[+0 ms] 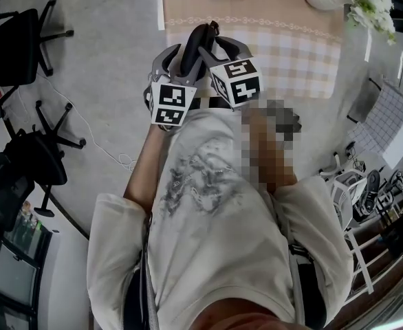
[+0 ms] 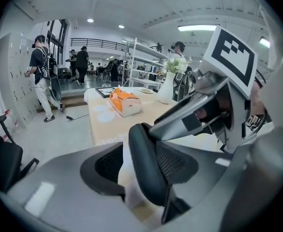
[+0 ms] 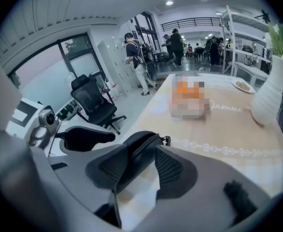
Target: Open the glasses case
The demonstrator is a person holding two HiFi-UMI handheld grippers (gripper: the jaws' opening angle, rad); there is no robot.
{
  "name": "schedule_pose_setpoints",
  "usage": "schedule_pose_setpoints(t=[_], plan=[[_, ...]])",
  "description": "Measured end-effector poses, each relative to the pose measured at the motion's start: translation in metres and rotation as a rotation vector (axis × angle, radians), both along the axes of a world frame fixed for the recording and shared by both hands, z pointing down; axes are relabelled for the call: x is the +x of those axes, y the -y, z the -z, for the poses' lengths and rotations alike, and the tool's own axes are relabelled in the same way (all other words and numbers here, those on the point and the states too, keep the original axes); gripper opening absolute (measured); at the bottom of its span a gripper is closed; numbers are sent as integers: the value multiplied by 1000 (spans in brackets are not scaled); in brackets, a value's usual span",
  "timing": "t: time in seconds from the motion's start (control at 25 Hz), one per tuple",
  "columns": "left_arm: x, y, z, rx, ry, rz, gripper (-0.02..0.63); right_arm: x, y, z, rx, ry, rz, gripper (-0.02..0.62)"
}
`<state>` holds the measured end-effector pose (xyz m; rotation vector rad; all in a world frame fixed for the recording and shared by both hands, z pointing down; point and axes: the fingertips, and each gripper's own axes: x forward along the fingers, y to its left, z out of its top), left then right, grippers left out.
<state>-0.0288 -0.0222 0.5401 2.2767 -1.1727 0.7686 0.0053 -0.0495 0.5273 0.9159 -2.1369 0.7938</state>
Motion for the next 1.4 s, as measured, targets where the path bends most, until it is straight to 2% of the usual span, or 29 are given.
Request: schedule_pose_setpoints(t=[0.12,0.24,0.36,0.48,0.92,1.4], plan=[[0,1,3,8,-7,-4,224,2,-4,-2,7,-46,28,182],[2,-1,0,5,15,-8,211,3,-7,-3,15,-47,33,156],[0,-3,1,18,63,-13,150,2,-8,-2,27,-49,45,143],[-4,-4,-1,22,79,-3,106,0,-9,-1,37,-43,51,140],[-19,3,0,-1,34,25,130,5,-11,-1,41,18,35,137],[-28,5,-2,-5,39,47,140,8,-13,-1,75,39,48,137]])
